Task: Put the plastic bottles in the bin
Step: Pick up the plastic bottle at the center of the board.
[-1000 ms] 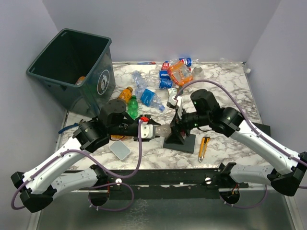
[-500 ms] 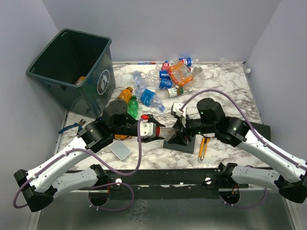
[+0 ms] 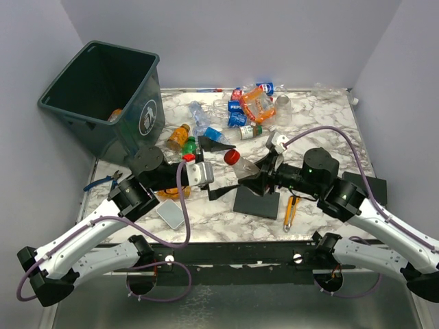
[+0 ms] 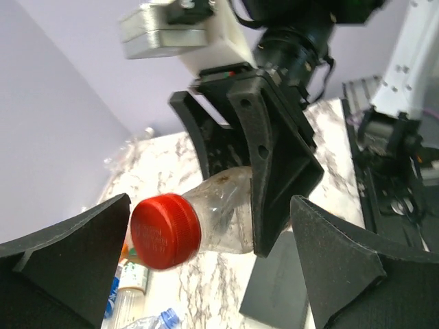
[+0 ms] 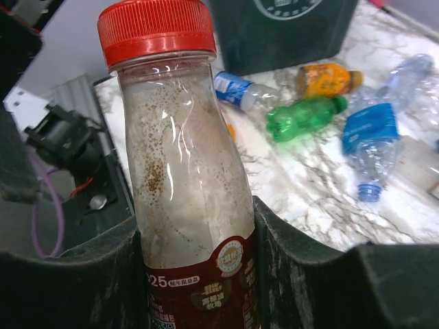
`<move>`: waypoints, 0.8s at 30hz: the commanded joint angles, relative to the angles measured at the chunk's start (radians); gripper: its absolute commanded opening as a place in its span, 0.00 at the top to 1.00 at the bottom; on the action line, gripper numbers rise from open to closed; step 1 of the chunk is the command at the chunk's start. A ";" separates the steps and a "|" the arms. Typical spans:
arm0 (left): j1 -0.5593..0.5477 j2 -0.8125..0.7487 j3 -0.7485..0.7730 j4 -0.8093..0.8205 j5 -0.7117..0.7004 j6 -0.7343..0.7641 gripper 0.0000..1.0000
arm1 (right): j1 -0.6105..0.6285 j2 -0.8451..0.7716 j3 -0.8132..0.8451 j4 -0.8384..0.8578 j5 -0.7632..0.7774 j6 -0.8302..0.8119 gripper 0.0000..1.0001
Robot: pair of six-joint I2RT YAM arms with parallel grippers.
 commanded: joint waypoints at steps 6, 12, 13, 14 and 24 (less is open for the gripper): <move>-0.003 -0.113 -0.161 0.503 -0.559 -0.595 0.01 | -0.006 -0.072 -0.131 0.317 0.123 0.134 0.93; -0.002 0.015 -0.053 0.422 -0.557 -0.879 0.01 | -0.006 -0.065 -0.186 0.443 0.107 0.180 0.93; -0.002 0.033 -0.047 0.436 -0.528 -0.906 0.01 | -0.006 -0.064 -0.190 0.452 0.104 0.185 0.93; -0.002 0.052 -0.035 0.437 -0.510 -0.926 0.01 | -0.006 -0.063 -0.192 0.459 0.103 0.188 0.93; -0.002 0.157 0.032 0.377 -0.411 -0.948 0.24 | -0.006 -0.076 -0.195 0.450 0.110 0.189 0.93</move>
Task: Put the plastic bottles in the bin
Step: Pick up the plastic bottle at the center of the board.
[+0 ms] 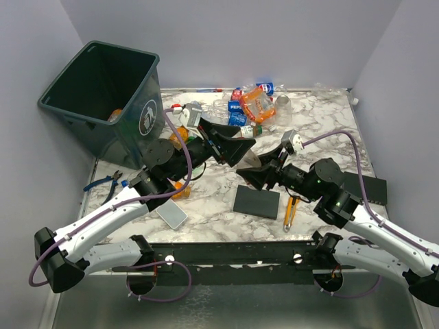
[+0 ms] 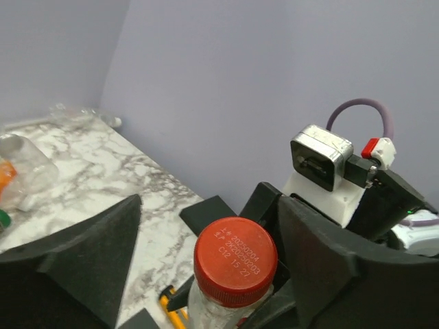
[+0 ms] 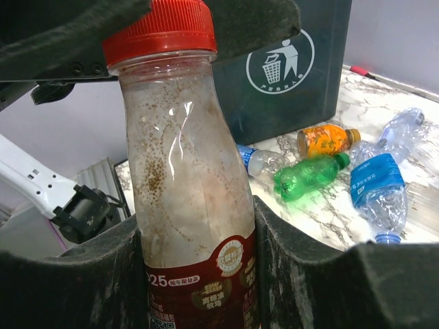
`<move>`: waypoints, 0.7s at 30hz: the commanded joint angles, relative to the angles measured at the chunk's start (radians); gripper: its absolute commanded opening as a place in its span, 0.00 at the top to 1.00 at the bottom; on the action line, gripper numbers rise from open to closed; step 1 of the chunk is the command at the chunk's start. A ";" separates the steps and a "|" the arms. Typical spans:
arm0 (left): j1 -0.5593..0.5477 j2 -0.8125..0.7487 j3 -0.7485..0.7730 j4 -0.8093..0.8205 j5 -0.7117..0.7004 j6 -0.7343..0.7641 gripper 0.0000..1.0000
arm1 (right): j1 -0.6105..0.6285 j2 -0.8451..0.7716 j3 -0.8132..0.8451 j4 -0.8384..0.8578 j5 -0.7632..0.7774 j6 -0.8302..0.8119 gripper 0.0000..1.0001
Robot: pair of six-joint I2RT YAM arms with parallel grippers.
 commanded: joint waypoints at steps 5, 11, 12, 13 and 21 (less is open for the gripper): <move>-0.002 0.029 0.041 -0.004 0.090 -0.045 0.51 | -0.005 -0.011 -0.009 0.038 0.028 0.009 0.93; -0.003 0.047 0.045 -0.020 0.121 -0.035 0.20 | -0.004 -0.008 -0.002 0.044 0.040 0.009 0.93; -0.002 0.048 0.043 -0.022 0.121 -0.031 0.20 | -0.005 -0.006 0.000 0.047 0.040 0.010 0.93; -0.001 0.048 0.041 -0.023 0.122 -0.028 0.24 | -0.005 -0.007 -0.001 0.048 0.040 0.010 0.93; -0.002 0.046 0.032 -0.036 0.070 0.022 1.00 | -0.005 -0.002 0.014 0.016 0.025 0.013 0.73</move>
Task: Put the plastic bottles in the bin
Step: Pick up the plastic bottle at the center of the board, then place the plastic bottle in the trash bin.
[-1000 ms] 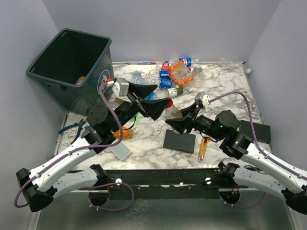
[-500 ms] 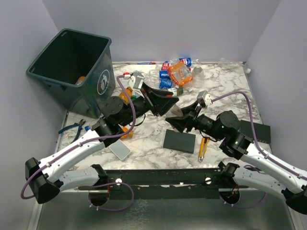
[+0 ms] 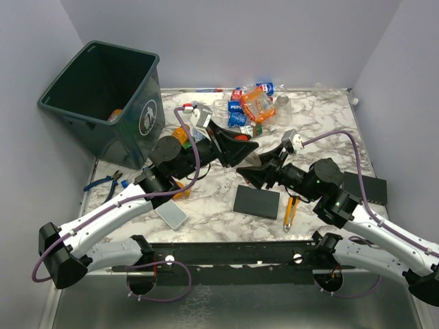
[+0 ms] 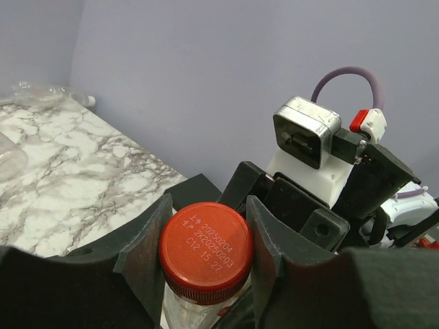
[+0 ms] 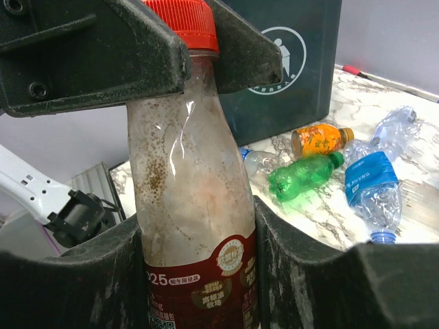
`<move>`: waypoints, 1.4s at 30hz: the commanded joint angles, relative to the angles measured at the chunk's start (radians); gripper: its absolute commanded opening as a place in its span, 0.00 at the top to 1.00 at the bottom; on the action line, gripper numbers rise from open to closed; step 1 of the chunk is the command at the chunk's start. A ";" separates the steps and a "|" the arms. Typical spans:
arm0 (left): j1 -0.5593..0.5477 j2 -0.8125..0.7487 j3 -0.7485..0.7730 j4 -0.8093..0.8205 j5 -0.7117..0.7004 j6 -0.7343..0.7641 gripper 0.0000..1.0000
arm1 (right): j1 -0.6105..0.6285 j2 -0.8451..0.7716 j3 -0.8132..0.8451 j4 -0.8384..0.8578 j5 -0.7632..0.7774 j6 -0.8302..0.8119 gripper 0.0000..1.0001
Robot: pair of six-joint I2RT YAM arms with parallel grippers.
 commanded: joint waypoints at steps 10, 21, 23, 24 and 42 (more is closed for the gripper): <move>0.005 0.032 0.334 -0.285 -0.547 0.428 1.00 | -0.003 -0.006 0.225 -0.269 -0.049 0.080 0.00; 0.370 0.272 0.749 -0.281 -0.914 0.740 1.00 | -0.003 -0.209 0.045 -0.280 0.123 0.159 0.00; 0.447 0.302 0.763 -0.215 -0.951 0.746 1.00 | -0.004 -0.272 -0.102 -0.180 0.103 0.216 0.00; 0.474 0.309 0.759 -0.160 -0.977 0.762 1.00 | -0.004 -0.298 -0.158 -0.144 0.102 0.252 0.00; 0.767 0.615 0.707 0.173 -1.115 0.684 0.43 | -0.004 -0.479 -0.340 -0.315 0.318 0.329 0.00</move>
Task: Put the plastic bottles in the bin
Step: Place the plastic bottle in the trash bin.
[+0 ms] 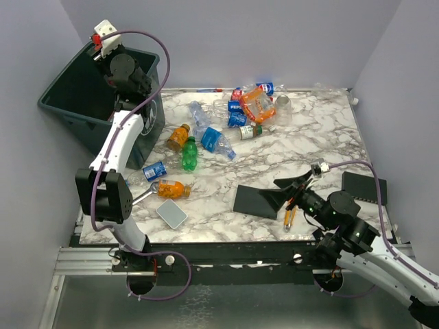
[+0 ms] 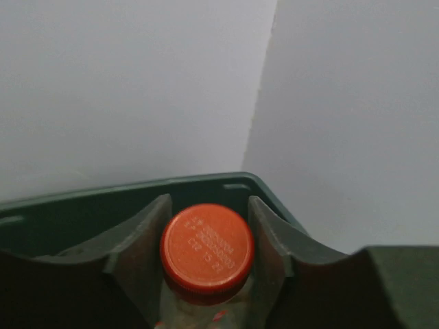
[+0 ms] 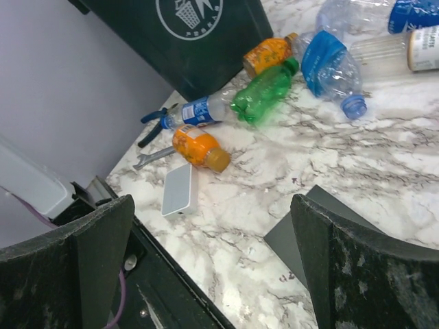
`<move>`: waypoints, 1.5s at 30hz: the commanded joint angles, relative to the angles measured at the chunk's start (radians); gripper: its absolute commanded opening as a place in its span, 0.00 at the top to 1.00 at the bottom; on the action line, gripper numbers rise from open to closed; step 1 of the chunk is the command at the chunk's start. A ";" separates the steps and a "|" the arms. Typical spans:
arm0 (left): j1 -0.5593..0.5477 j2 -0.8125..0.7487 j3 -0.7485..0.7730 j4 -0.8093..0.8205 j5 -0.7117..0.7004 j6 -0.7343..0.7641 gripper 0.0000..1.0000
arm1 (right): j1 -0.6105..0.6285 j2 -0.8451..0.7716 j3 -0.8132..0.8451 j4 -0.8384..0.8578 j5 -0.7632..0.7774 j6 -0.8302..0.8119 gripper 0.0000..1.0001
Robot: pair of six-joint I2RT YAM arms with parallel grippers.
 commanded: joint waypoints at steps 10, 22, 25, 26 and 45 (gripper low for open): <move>-0.203 0.057 0.338 -0.134 0.010 0.024 0.01 | 0.002 0.011 -0.003 -0.066 0.111 -0.005 0.00; -0.539 -0.325 -0.163 -0.710 0.378 -0.460 0.01 | 0.002 0.401 0.219 -0.075 0.312 -0.066 0.00; -0.539 -0.438 -0.406 -0.728 0.440 -0.521 0.01 | 0.001 0.576 0.309 -0.108 0.387 -0.082 0.00; -0.538 -0.473 -0.476 -0.733 0.451 -0.532 0.01 | -0.001 0.634 0.331 -0.108 0.402 -0.077 0.00; -0.535 -0.944 -1.020 -0.692 0.434 -0.563 0.01 | -0.190 1.448 0.662 0.261 0.070 -0.243 0.07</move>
